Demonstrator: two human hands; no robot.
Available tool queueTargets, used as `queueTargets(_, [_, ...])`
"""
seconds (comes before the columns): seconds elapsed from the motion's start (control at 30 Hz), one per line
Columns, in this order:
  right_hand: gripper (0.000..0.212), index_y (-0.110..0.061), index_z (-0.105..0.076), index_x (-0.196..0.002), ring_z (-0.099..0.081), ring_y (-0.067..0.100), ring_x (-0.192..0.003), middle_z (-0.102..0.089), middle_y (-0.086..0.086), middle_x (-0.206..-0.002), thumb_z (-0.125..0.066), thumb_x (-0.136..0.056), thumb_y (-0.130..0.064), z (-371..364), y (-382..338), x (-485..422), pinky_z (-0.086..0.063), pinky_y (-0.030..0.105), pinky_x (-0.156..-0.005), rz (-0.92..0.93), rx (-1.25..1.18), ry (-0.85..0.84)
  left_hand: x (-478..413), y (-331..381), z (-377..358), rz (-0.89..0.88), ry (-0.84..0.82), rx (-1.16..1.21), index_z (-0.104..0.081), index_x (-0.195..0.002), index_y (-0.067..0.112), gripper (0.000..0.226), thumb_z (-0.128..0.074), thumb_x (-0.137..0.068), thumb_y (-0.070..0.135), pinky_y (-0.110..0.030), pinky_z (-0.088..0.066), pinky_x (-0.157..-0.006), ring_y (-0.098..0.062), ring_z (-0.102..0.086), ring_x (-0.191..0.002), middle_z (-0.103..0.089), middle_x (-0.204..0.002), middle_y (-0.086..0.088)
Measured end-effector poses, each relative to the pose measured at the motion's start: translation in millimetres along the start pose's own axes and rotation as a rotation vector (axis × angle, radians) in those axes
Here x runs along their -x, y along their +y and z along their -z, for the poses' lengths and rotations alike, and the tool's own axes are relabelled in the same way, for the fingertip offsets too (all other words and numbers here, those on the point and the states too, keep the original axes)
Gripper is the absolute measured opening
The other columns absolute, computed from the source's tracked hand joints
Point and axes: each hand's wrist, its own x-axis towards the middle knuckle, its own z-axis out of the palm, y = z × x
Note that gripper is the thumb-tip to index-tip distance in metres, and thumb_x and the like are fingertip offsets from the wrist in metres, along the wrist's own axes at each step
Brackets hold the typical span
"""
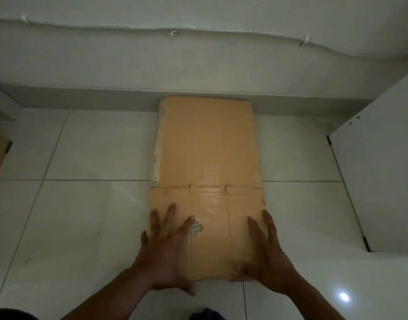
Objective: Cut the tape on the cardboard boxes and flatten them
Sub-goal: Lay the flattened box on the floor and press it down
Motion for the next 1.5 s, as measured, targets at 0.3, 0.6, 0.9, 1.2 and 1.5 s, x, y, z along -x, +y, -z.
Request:
queueTargets(0.3, [0.076,-0.026,-0.041,-0.145,-0.058,0.024,-0.113,-0.059,0.001,-0.133,-0.063,-0.082,-0.063,6.9,-18.6,-38.2,-0.05,0.04,-0.095,-0.494,-0.341,0.229,-38.9,-18.3,18.5,0.557,0.468,0.83,-0.027,-0.157,0.018,0.097,-0.072,-0.082,0.059,-0.042,-0.041,-0.111,-0.031,-0.046,-0.138,-0.044,-0.155,-0.007])
queueTargets(0.6, [0.08,-0.03,-0.041,-0.146,-0.055,0.027,-0.122,-0.059,-0.001,-0.135,-0.07,-0.078,-0.062,6.5,-24.3,-37.8,-0.047,0.045,-0.103,-0.574,-0.333,0.249,-45.4,-17.3,27.7,0.601,0.409,0.656,-0.061,-0.122,0.019,0.068,-0.068,-0.078,0.071,-0.036,-0.053,-0.086,-0.029,-0.063,-0.109,-0.068,-0.117,-0.004])
queueTargets(0.9, [0.08,-0.019,-0.043,-0.143,-0.055,0.022,-0.112,-0.055,0.004,-0.136,-0.077,-0.078,-0.052,55.9,-31.6,-97.4,-0.049,0.042,-0.099,-0.575,-0.508,0.236,-87.9,-35.9,72.4,0.498,0.311,0.967,-0.025,-0.157,0.024,0.11,-0.089,-0.069,0.044,-0.04,-0.048,-0.101,-0.031,-0.055,-0.124,-0.051,-0.147,-0.008])
queueTargets(1.2, [0.074,-0.02,-0.044,-0.145,-0.055,0.029,-0.124,-0.057,0.005,-0.138,-0.068,-0.085,-0.056,65.5,-50.4,-168.3,-0.045,0.037,-0.101,-0.486,-0.434,0.37,-129.9,-30.0,90.3,0.434,0.48,0.888,-0.053,-0.136,0.02,0.081,-0.082,-0.072,0.06,-0.034,-0.049,-0.096,-0.027,-0.06,-0.116,-0.065,-0.129,-0.003])
queueTargets(1.5, [0.067,-0.019,-0.057,-0.136,-0.062,0.028,-0.115,-0.066,0.005,-0.125,-0.074,-0.081,-0.053,62.4,-40.8,-181.1,-0.05,0.038,-0.097,-0.483,-0.329,0.387,-142.5,-26.0,85.2,0.499,0.564,0.735,-0.056,-0.129,0.013,0.072,-0.083,-0.075,0.052,-0.036,-0.051,-0.093,-0.032,-0.063,-0.113,-0.067,-0.123,-0.01])
